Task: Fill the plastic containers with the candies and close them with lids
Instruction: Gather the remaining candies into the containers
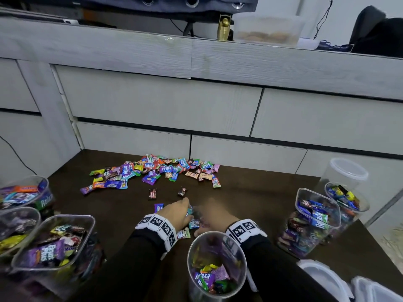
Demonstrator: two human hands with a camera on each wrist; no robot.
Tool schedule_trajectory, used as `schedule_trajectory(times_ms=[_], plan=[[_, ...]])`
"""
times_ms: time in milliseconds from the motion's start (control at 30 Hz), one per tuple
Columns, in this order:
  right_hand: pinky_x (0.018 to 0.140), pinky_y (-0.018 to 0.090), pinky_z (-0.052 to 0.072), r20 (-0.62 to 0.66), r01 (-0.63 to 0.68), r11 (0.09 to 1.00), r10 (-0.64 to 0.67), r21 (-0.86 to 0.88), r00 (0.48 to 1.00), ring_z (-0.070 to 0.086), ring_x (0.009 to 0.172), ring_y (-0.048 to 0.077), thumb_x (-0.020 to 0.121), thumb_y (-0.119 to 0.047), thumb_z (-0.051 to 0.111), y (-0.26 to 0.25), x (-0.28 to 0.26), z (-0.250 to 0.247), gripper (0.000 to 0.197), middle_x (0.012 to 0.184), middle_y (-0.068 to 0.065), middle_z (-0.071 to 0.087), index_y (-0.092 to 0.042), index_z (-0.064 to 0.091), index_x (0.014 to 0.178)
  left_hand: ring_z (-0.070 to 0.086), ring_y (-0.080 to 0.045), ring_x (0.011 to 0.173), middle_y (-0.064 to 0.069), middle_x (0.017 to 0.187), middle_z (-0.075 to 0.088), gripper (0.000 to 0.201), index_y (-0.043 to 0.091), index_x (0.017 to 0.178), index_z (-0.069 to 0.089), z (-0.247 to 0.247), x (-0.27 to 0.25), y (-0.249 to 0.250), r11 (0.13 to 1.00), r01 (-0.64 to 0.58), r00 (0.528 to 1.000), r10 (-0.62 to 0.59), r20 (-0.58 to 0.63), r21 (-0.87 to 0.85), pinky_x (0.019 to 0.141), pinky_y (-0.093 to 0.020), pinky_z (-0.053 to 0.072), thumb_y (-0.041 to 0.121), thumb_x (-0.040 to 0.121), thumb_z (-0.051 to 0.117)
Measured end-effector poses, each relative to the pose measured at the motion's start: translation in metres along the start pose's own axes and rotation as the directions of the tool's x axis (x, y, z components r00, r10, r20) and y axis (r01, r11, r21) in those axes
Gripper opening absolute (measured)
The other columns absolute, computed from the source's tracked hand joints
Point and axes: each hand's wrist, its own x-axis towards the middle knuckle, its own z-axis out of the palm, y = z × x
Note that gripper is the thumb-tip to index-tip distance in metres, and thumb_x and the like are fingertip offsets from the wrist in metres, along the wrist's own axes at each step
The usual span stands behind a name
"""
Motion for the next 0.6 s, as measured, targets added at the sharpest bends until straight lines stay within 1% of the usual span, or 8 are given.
schedule_trajectory(times_ms=[33,100,167,233,300,367,467,600], plan=[[0.101,0.047,0.04,0.007,0.015,1.0,-0.015,-0.014,1.0,0.044,0.118,0.039,0.085,-0.042,0.066,0.0,0.0,0.0,0.067,0.128,0.017,0.031,-0.021,0.037,0.141,0.057,-0.031,0.116,-0.013,0.131,0.055,0.036,0.012,0.13,0.039,0.0,0.001,-0.001,1.0,-0.005,1.0,0.005,-0.002,-0.003,0.09,-0.041,0.048,0.031,0.1,0.049],[0.097,0.047,0.043,0.013,0.05,0.999,-0.05,-0.014,0.999,0.049,0.112,0.041,0.088,-0.038,0.063,-0.001,0.001,0.001,0.056,0.125,0.018,0.033,-0.018,0.041,0.135,0.054,-0.03,0.122,-0.012,0.14,0.05,0.05,0.013,0.145,0.029,0.001,0.003,-0.001,1.0,-0.015,1.0,0.015,0.007,0.011,0.095,-0.042,0.047,0.03,0.101,0.046],[0.093,0.047,0.044,0.011,0.069,0.998,-0.069,-0.009,0.998,0.052,0.107,0.043,0.091,-0.034,0.06,-0.001,0.002,0.003,0.048,0.123,0.018,0.034,-0.016,0.042,0.132,0.05,-0.031,0.127,-0.013,0.144,0.046,0.056,0.012,0.151,0.023,0.001,0.005,0.001,0.997,-0.019,0.999,0.017,0.029,0.074,0.099,-0.042,0.045,0.032,0.102,0.042],[0.09,0.046,0.044,0.006,0.068,0.998,-0.068,-0.006,0.998,0.053,0.105,0.045,0.092,-0.031,0.058,0.001,0.004,0.005,0.045,0.122,0.017,0.035,-0.017,0.041,0.131,0.051,-0.032,0.125,-0.014,0.139,0.048,0.05,0.01,0.145,0.033,0.001,0.006,0.002,0.992,-0.016,0.999,0.011,0.043,0.124,0.097,-0.043,0.045,0.035,0.102,0.041],[0.09,0.047,0.043,0.005,0.059,0.998,-0.059,-0.003,0.998,0.053,0.105,0.046,0.092,-0.031,0.057,0.001,0.006,0.006,0.045,0.12,0.017,0.037,-0.02,0.04,0.132,0.053,-0.033,0.121,-0.014,0.133,0.051,0.044,0.01,0.136,0.039,0.0,0.007,0.002,0.993,-0.011,0.998,0.004,0.061,0.118,0.094,-0.044,0.046,0.036,0.1,0.046],[0.089,0.046,0.043,-0.004,0.052,0.999,-0.052,0.003,0.999,0.053,0.105,0.045,0.091,-0.031,0.058,0.001,0.006,0.007,0.045,0.118,0.016,0.04,-0.02,0.041,0.131,0.054,-0.033,0.118,-0.014,0.129,0.053,0.041,0.011,0.13,0.041,0.0,0.008,0.002,0.994,-0.015,0.997,0.007,0.077,0.109,0.092,-0.045,0.047,0.036,0.099,0.049],[0.088,0.042,0.043,-0.032,0.036,0.999,-0.036,0.028,0.999,0.054,0.105,0.041,0.088,-0.03,0.06,-0.001,0.004,0.005,0.042,0.115,0.015,0.045,-0.015,0.045,0.125,0.054,-0.034,0.116,-0.015,0.124,0.054,0.038,0.011,0.127,0.043,0.001,0.007,0.001,0.987,-0.042,0.997,0.03,0.078,0.153,0.091,-0.045,0.047,0.037,0.1,0.046],[0.095,0.038,0.042,0.014,-0.014,0.995,0.013,0.094,1.0,0.052,0.112,0.034,0.086,-0.03,0.065,0.004,-0.006,-0.002,0.039,0.121,0.014,0.048,-0.013,0.05,0.117,0.055,-0.034,0.114,-0.015,0.122,0.055,0.035,0.011,0.125,0.044,0.002,0.006,-0.001,0.987,-0.034,0.998,0.024,0.065,0.156,0.09,-0.043,0.047,0.037,0.101,0.045]])
